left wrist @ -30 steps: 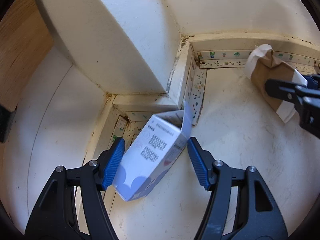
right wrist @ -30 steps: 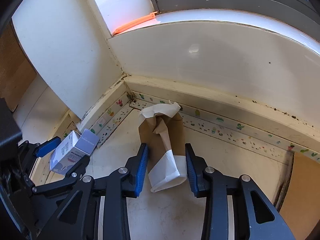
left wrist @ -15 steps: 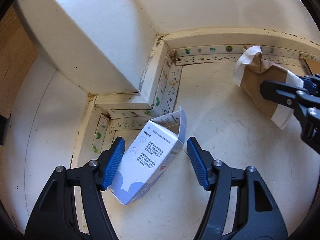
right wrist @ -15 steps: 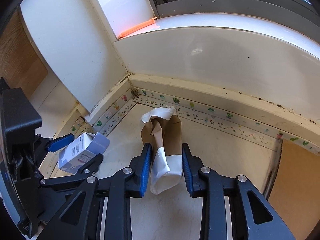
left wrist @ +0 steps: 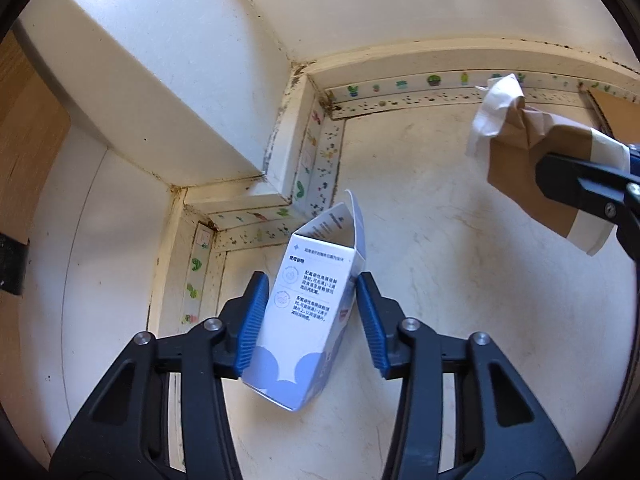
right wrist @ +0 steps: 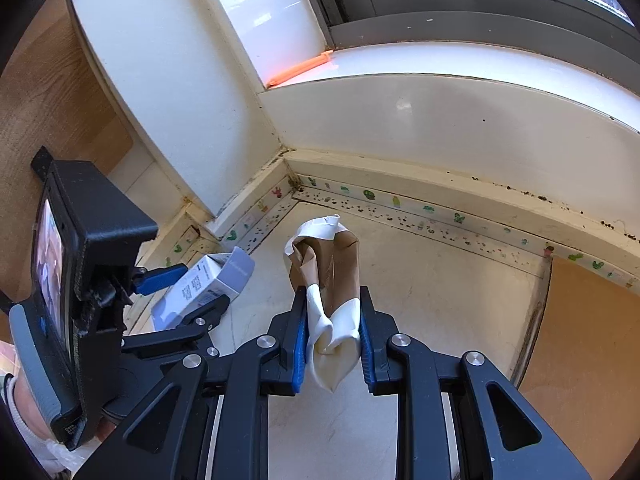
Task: Collect trash
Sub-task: 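Grasp the white-blue milk carton with the left tool while the right tool grasps the brown paper bag, then carry the carton and paper bag down over the floor bin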
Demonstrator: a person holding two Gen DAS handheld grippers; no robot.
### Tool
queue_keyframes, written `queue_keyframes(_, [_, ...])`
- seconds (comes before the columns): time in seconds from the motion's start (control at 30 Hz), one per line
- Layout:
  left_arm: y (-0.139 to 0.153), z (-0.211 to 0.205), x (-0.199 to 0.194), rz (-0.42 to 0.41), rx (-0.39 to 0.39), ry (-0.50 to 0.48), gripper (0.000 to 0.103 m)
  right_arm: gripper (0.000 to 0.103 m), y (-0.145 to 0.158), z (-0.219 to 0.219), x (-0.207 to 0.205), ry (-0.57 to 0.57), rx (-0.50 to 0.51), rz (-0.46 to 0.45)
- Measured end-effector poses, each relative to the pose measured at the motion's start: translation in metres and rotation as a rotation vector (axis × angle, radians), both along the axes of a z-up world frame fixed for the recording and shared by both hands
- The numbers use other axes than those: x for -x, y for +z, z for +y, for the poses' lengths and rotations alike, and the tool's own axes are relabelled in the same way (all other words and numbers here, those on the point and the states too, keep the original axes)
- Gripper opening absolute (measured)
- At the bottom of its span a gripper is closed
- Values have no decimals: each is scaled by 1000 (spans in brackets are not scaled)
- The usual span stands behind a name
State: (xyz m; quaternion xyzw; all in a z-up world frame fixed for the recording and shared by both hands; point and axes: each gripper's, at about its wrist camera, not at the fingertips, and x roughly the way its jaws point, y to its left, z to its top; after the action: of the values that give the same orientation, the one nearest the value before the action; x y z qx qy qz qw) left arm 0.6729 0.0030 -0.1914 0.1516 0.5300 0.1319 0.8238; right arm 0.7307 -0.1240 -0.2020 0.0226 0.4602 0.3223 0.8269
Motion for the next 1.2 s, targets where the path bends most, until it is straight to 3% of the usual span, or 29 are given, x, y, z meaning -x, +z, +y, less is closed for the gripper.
queue_keyframes(0.37, [26, -10, 27, 16, 42, -5, 35, 20, 22, -15, 32, 7, -35, -7])
queue_keyframes(0.67, [23, -21, 106, -27, 71, -14, 33, 19, 44, -37, 85, -4, -47, -12])
queue_keyframes(0.9, [34, -30, 185, -70, 104, -60, 33, 19, 66, -53, 173, -29, -38, -16])
queue_keyframes(1.2, [61, -31, 327, -119, 199, -119, 33, 19, 100, -49, 348, -100, -9, -37])
